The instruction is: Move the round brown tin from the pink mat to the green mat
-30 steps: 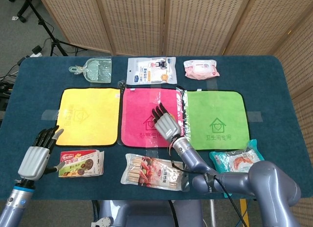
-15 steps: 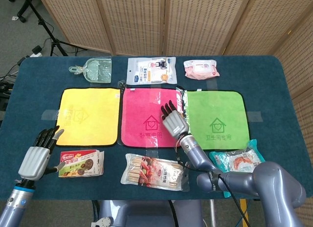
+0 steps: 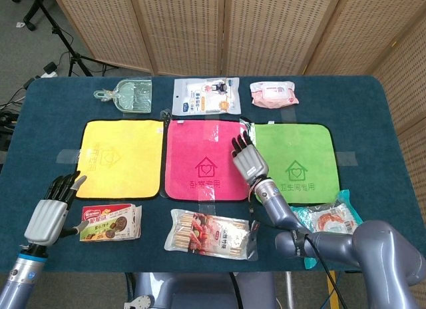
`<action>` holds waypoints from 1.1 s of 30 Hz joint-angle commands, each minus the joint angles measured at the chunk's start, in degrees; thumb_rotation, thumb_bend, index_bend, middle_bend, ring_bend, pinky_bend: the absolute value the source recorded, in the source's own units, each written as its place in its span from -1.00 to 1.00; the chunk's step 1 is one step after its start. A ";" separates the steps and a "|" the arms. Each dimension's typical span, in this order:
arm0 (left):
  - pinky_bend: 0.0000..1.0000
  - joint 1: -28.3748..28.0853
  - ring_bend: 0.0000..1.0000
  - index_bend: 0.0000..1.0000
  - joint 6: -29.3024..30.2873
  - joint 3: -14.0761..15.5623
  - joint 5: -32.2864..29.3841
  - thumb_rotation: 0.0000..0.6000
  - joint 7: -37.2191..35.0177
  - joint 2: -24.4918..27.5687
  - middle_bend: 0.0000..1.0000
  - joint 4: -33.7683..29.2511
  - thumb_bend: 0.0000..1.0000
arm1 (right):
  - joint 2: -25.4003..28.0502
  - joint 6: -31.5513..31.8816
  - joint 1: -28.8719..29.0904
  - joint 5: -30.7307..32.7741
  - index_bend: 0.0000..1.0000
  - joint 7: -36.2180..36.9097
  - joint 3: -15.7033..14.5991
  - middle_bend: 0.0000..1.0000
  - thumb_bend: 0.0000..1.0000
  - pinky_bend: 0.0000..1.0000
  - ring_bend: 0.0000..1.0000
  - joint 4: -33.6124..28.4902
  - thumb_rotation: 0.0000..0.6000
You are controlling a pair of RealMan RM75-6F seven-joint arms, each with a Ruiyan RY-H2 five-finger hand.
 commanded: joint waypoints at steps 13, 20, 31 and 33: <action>-1.00 -0.01 -1.00 -0.96 -0.03 0.23 0.36 1.00 -0.19 0.09 -1.00 -0.31 -0.67 | 1.79 -0.32 -2.18 1.91 -0.52 1.35 -0.41 -0.88 -0.27 -0.95 -1.00 1.63 1.00; -1.00 0.01 -1.00 -0.96 0.01 0.31 0.52 1.00 -0.34 0.14 -1.00 -0.37 -0.67 | 2.24 -0.59 -3.10 2.51 -0.52 1.77 -0.71 -0.88 -0.27 -0.95 -1.00 2.48 1.00; -1.00 0.00 -1.00 -0.96 0.03 0.28 0.54 1.00 -0.32 0.16 -1.00 -0.40 -0.67 | 3.42 -0.43 -4.51 3.40 -0.52 1.94 -0.97 -0.88 -0.27 -0.95 -1.00 3.52 1.00; -1.00 0.00 -1.00 -0.96 0.04 0.28 0.54 1.00 -0.33 0.15 -1.00 -0.39 -0.67 | 3.78 -0.28 -4.87 3.88 -0.52 2.06 -0.88 -0.88 -0.27 -0.95 -1.00 3.68 1.00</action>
